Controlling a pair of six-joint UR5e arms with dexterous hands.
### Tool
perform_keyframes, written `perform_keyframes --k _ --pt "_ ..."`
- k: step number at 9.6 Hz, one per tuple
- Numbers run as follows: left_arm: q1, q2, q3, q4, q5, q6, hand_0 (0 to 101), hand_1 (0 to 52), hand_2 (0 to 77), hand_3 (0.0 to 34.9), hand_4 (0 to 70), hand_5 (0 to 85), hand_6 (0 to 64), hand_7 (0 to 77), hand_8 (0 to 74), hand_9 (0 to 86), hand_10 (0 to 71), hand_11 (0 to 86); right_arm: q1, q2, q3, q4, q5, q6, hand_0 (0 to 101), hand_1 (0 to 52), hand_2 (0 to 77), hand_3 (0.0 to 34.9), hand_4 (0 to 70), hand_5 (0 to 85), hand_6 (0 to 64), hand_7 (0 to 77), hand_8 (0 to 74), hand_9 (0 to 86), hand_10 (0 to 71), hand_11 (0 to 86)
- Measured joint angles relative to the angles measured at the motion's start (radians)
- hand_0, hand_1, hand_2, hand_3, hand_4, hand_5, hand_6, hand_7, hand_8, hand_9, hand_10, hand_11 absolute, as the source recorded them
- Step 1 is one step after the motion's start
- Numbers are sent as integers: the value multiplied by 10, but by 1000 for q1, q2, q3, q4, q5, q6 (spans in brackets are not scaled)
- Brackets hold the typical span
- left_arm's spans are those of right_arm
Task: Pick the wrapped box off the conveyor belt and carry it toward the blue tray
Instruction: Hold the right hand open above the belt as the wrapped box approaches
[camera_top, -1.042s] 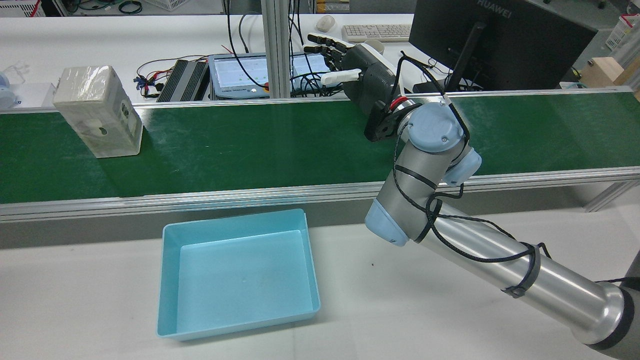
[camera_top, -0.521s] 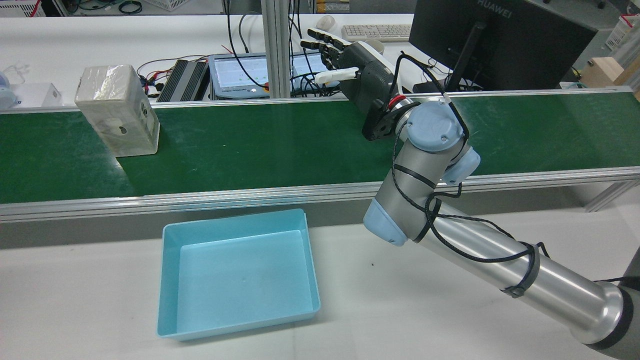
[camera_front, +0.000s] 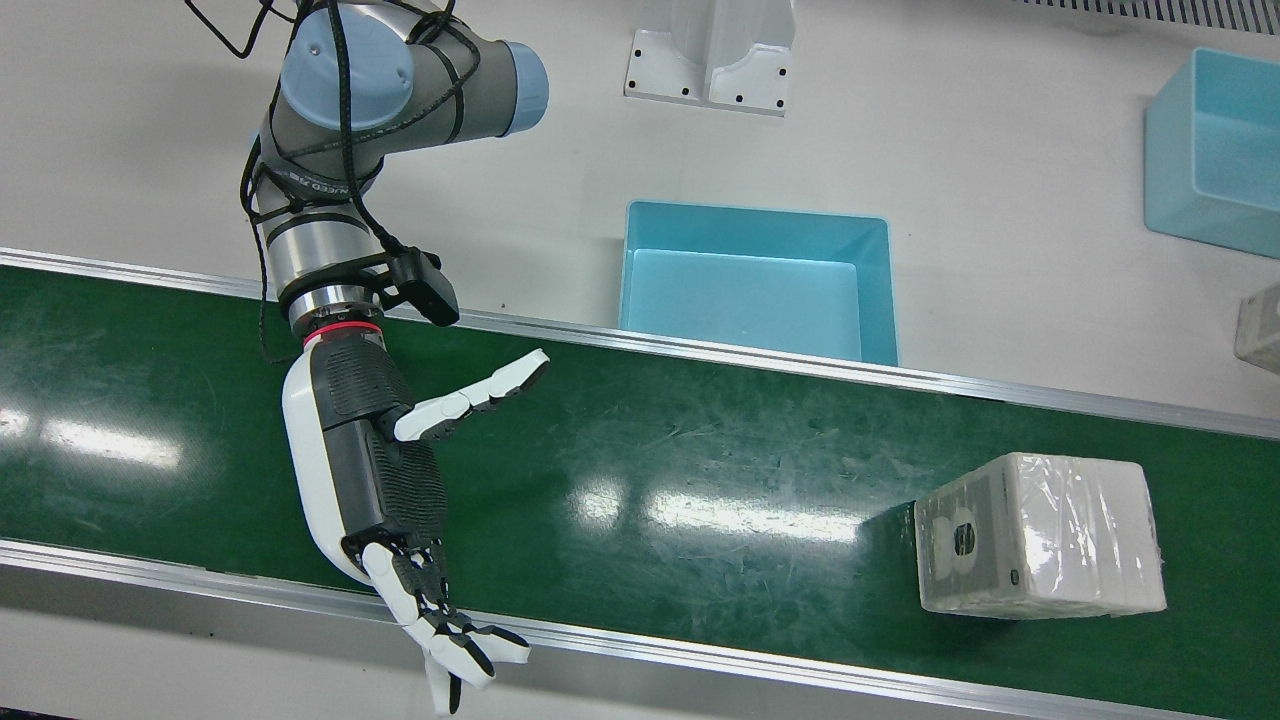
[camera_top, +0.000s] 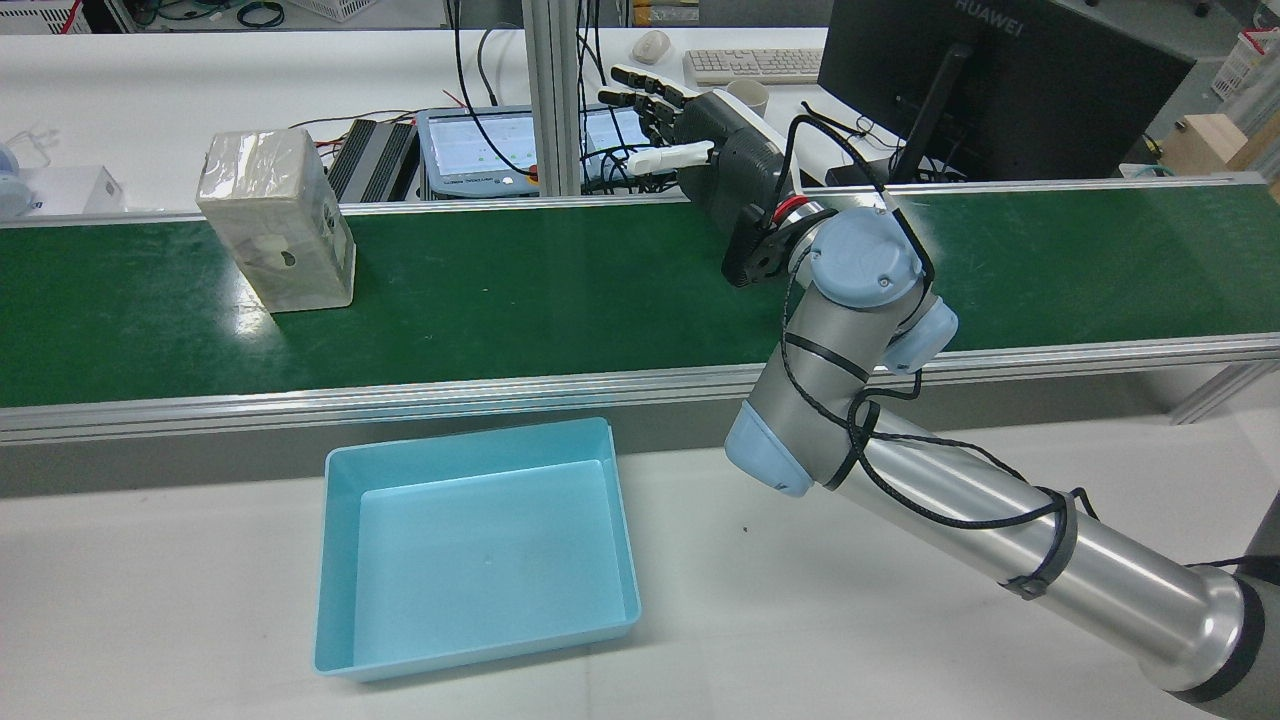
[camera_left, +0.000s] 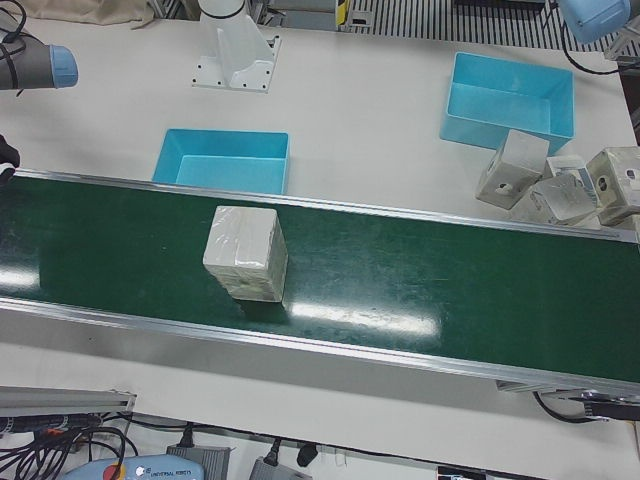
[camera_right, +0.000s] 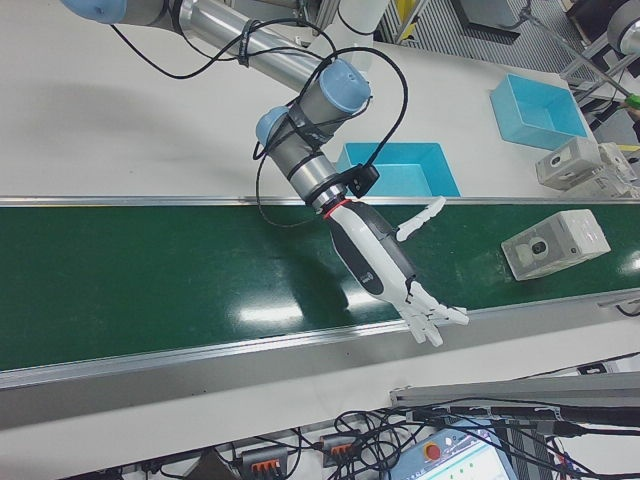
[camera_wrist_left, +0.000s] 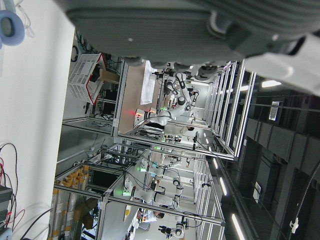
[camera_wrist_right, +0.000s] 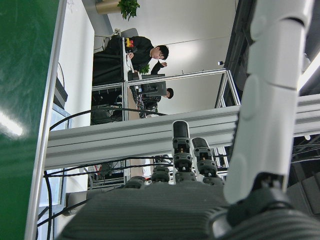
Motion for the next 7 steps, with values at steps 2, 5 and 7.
perform_keyframes --k 2,5,7 --pt "0 0 0 0 0 0 0 0 5 0 0 11 5 5 5 5 5 5 -2 -8 7 -1 1 1 471 109 16 0 93 131 65 202 33 38 5 11" --pt "0 0 0 0 0 0 0 0 11 0 0 11 5 5 5 5 0 5 1 -26 33 -2 0 2 471 120 16 0 93 131 65 202 22 38 5 11" --pt "0 0 0 0 0 0 0 0 11 0 0 11 5 5 5 5 5 5 0 -51 53 -4 6 4 479 120 16 0 131 147 93 229 16 44 0 11"
